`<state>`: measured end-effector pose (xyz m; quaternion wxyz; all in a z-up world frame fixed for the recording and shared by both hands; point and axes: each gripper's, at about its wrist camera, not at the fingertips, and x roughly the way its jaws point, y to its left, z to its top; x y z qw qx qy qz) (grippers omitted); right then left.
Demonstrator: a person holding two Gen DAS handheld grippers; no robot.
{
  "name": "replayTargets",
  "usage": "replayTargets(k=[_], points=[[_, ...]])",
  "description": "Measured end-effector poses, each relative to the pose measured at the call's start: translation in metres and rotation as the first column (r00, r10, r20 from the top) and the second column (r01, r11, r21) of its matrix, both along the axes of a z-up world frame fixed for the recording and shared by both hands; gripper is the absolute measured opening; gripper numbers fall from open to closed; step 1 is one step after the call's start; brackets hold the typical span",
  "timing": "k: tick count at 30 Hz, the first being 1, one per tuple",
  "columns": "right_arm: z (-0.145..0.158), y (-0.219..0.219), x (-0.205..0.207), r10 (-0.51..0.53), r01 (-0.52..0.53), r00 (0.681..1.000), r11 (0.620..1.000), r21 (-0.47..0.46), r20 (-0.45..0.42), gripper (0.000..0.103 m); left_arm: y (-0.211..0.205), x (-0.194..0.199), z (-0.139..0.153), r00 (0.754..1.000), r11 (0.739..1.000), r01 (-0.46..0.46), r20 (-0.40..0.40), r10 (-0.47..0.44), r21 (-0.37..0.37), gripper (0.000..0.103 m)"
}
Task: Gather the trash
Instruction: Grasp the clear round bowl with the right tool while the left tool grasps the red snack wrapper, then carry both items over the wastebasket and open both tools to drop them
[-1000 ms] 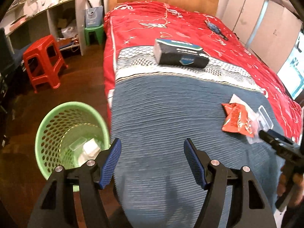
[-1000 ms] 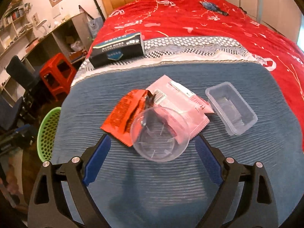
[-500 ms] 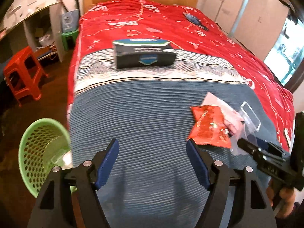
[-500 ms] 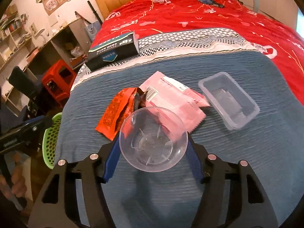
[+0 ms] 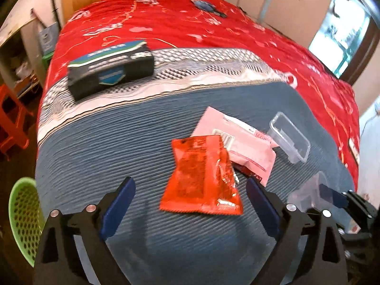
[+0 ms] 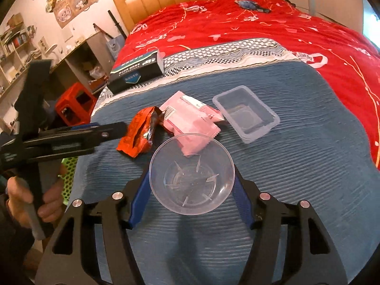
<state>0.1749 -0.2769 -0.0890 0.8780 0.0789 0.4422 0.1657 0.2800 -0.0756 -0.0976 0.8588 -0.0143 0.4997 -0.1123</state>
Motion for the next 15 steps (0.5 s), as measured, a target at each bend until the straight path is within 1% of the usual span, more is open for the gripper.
replayTargets(k=[3, 7, 8, 9, 10, 11, 12, 13, 15], points=[[0.0, -0.004, -0.002, -0.003, 0.003, 1.0, 1.0, 0.008, 0.0, 0.063, -0.009, 0.011, -0.009, 1.0, 1.0, 0.015, -0.019, -0.014, 0.021, 0.092], [-0.003, -0.008, -0.002, -0.01, 0.01, 1.0, 1.0, 0.016, -0.012, 0.063, -0.012, 0.023, -0.025, 0.998, 1.0, 0.014, -0.066, -0.013, 0.012, 0.092], [-0.005, -0.009, -0.002, -0.012, 0.013, 1.0, 1.0, 0.015, -0.016, 0.063, -0.012, 0.024, -0.029, 0.997, 1.0, 0.017, -0.069, -0.016, 0.005, 0.089], [-0.005, -0.009, -0.003, -0.013, 0.013, 1.0, 1.0, 0.016, -0.017, 0.063, -0.011, 0.025, -0.031, 0.997, 1.0, 0.02, -0.073, -0.02, -0.003, 0.078], [-0.006, -0.009, -0.003, -0.013, 0.014, 1.0, 1.0, 0.016, -0.019, 0.063, -0.011, 0.026, -0.035, 0.996, 1.0, 0.021, -0.086, -0.022, -0.011, 0.073], [-0.006, -0.009, -0.003, -0.014, 0.014, 1.0, 1.0, 0.015, -0.02, 0.063, -0.01, 0.026, -0.037, 0.996, 1.0, 0.022, -0.091, -0.023, -0.018, 0.071], [-0.006, -0.009, -0.004, -0.015, 0.015, 1.0, 1.0, 0.014, -0.019, 0.063, -0.009, 0.026, -0.037, 0.996, 0.999, 0.02, -0.083, -0.022, -0.025, 0.068], [-0.006, -0.008, -0.005, -0.015, 0.015, 1.0, 1.0, 0.013, -0.017, 0.063, -0.007, 0.023, -0.035, 0.998, 0.999, 0.022, -0.065, -0.024, -0.033, 0.067], [-0.005, -0.006, -0.006, -0.012, 0.012, 1.0, 1.0, 0.015, -0.015, 0.063, -0.006, 0.02, -0.033, 0.998, 0.999, 0.025, -0.055, -0.027, -0.044, 0.063]])
